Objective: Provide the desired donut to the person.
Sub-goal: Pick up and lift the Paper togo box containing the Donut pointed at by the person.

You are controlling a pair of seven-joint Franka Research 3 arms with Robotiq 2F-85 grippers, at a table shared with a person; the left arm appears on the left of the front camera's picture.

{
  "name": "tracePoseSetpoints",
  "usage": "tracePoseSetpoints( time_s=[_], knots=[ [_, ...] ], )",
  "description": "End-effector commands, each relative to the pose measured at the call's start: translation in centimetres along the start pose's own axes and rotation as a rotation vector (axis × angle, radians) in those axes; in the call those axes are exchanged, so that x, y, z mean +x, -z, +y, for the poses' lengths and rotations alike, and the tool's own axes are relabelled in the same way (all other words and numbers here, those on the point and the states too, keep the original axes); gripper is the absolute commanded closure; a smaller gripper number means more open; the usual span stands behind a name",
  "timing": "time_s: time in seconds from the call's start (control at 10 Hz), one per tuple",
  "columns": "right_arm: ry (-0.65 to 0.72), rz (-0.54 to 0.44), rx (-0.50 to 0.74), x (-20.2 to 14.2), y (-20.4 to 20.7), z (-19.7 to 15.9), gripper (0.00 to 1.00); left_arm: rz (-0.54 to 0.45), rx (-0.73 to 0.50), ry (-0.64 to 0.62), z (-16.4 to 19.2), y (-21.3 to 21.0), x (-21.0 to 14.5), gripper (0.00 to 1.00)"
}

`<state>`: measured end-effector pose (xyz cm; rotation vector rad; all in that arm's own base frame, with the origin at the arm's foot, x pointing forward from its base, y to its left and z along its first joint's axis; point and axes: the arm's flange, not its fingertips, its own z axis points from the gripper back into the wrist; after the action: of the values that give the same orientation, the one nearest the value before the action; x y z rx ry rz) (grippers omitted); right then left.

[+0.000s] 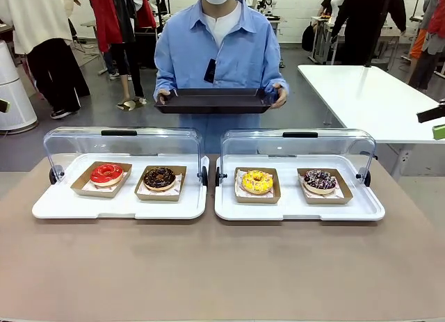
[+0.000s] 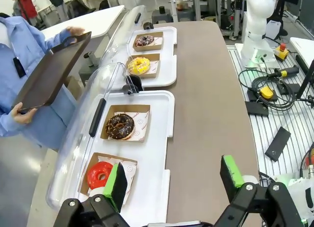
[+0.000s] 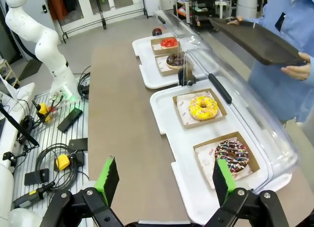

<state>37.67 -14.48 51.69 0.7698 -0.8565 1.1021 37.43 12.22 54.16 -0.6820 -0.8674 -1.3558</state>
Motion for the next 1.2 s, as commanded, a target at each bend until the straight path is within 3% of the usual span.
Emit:
tracePoseSetpoints(
  time_s=[0.0, 1.1],
  knots=[
    [-0.006, -0.026, 0.002, 0.10, 0.08, -0.22, 0.00, -0.022, 0.004, 0.013, 0.17, -0.09, -0.01, 0.00],
    [-0.006, -0.026, 0.002, 0.10, 0.08, -0.22, 0.00, -0.022, 0.004, 0.013, 0.17, -0.09, -0.01, 0.00]
  ],
)
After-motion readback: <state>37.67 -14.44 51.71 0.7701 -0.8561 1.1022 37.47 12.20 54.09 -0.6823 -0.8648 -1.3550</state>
